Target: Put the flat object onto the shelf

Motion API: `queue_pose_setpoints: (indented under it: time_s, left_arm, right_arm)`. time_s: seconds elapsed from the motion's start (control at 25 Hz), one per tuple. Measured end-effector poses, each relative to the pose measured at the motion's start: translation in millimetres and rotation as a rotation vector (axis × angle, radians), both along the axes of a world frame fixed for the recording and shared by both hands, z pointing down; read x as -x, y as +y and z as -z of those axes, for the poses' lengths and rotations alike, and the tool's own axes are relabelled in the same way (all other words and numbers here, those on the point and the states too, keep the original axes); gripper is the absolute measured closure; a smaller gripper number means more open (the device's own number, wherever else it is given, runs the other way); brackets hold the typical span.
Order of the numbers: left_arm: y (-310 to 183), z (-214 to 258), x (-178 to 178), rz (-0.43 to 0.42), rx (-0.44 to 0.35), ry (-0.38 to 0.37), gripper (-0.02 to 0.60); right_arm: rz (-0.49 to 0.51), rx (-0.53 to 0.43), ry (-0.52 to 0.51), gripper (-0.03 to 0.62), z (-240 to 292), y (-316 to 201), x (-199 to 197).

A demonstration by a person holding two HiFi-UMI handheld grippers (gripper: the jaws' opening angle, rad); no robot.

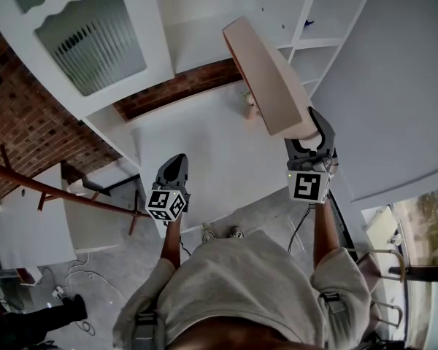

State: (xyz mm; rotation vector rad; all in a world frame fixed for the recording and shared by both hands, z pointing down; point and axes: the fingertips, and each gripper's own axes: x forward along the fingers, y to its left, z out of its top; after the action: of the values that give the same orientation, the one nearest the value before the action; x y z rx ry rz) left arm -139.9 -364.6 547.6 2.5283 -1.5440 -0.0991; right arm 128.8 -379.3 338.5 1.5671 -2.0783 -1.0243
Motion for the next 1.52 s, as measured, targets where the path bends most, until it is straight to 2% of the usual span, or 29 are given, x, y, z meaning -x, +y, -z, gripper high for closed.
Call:
queue_pose_setpoints:
  time_s: [0.32, 0.64, 1.0, 1.52]
  left_arm:
    - [6.7, -2.8, 2.7, 0.013, 0.006, 0.01, 0.566]
    - [12.5, -2.8, 11.9, 0.043, 0.007, 0.011, 0.566]
    - [14.8, -7.4, 22.2, 0.077, 0.016, 0.017, 0.566]
    - [12.3, -9.0, 35.5, 0.112, 0.017, 0.019, 0.566]
  right_arm:
    - [-0.002, -0.179, 0.41, 0.312, 18.4, -13.8, 28.3]
    - [-0.004, -0.252, 0.698, 0.31, 7.2, -44.9, 49.3]
    - [-0.006, -0.198, 0.739, 0.309, -7.1, -87.8, 53.7]
    - [0.003, -0.202, 0.789, 0.304, -20.6, -140.5, 74.5]
